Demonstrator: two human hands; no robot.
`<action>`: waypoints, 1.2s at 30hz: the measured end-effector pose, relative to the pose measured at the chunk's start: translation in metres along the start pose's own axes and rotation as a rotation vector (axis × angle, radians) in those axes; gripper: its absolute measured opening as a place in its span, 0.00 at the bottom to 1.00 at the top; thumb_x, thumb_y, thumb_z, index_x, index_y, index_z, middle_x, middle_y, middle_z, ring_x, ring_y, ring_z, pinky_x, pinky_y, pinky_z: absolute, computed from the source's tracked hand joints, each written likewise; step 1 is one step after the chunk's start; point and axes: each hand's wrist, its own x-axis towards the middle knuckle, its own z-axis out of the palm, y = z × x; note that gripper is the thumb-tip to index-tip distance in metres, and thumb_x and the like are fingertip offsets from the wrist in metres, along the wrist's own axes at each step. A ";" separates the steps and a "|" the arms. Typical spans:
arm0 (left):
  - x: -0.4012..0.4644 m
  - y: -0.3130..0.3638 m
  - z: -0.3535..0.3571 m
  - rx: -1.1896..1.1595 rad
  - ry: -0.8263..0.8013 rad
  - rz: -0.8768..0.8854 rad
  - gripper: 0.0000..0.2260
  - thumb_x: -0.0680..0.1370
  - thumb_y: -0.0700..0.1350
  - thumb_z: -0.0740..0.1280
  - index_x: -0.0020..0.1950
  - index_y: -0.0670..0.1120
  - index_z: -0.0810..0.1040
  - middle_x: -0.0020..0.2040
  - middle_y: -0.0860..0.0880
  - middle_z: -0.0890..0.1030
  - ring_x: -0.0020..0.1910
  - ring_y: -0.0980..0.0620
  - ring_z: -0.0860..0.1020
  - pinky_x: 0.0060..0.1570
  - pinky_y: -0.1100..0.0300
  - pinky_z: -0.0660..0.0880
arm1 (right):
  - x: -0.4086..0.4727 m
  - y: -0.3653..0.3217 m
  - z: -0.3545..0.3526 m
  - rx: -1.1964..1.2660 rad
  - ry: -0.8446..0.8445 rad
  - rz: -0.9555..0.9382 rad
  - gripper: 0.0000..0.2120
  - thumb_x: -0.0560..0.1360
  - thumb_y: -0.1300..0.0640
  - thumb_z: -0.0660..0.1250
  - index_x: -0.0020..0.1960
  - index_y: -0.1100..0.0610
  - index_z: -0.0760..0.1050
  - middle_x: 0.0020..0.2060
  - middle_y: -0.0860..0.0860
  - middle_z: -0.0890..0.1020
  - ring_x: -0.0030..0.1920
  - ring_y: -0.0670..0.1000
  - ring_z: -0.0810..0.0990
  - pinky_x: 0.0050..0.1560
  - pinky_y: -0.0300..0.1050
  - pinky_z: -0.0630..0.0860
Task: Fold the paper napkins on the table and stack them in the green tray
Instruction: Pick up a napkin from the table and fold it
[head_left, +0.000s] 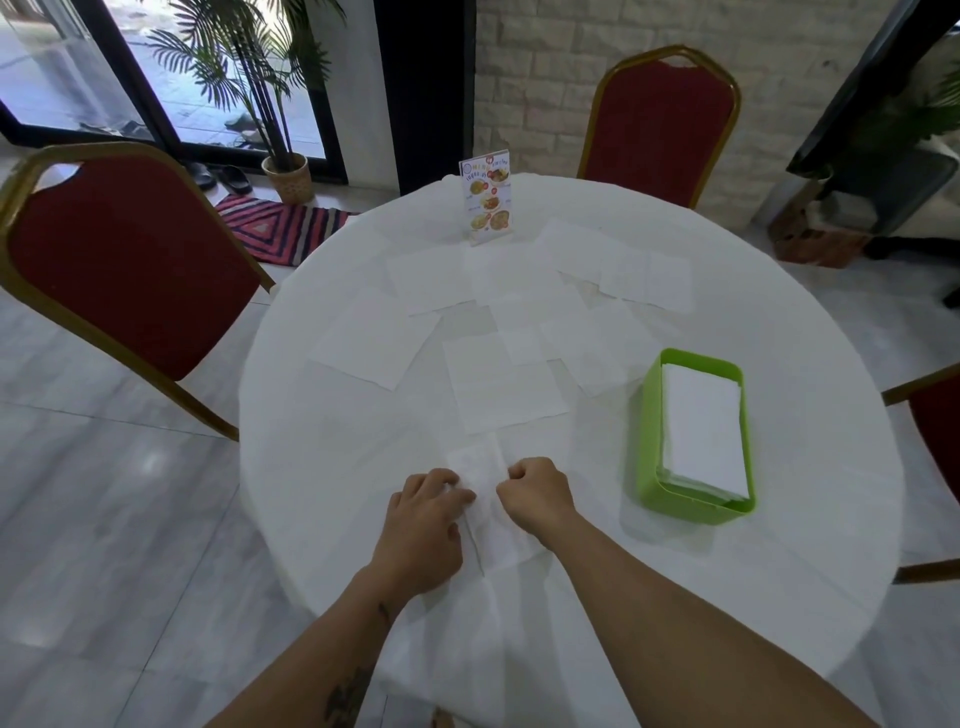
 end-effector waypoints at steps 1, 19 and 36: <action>0.000 0.000 0.001 -0.005 0.003 -0.004 0.20 0.75 0.41 0.59 0.66 0.55 0.73 0.69 0.54 0.68 0.68 0.51 0.63 0.67 0.56 0.62 | -0.001 -0.001 0.000 -0.018 0.008 -0.015 0.08 0.68 0.65 0.61 0.33 0.54 0.67 0.31 0.50 0.71 0.31 0.51 0.69 0.33 0.44 0.66; 0.096 0.187 -0.010 -0.584 0.104 0.085 0.18 0.75 0.34 0.61 0.60 0.51 0.78 0.58 0.53 0.75 0.51 0.55 0.77 0.50 0.68 0.71 | 0.009 0.053 -0.215 0.212 0.415 -0.007 0.05 0.71 0.64 0.66 0.40 0.57 0.79 0.34 0.48 0.79 0.39 0.51 0.77 0.34 0.40 0.70; 0.114 0.204 0.024 -0.133 0.016 0.254 0.19 0.73 0.42 0.60 0.63 0.49 0.77 0.70 0.50 0.69 0.65 0.48 0.70 0.66 0.53 0.69 | 0.014 0.083 -0.207 -0.802 0.248 -0.326 0.16 0.73 0.52 0.61 0.60 0.53 0.71 0.60 0.52 0.73 0.61 0.56 0.71 0.57 0.53 0.64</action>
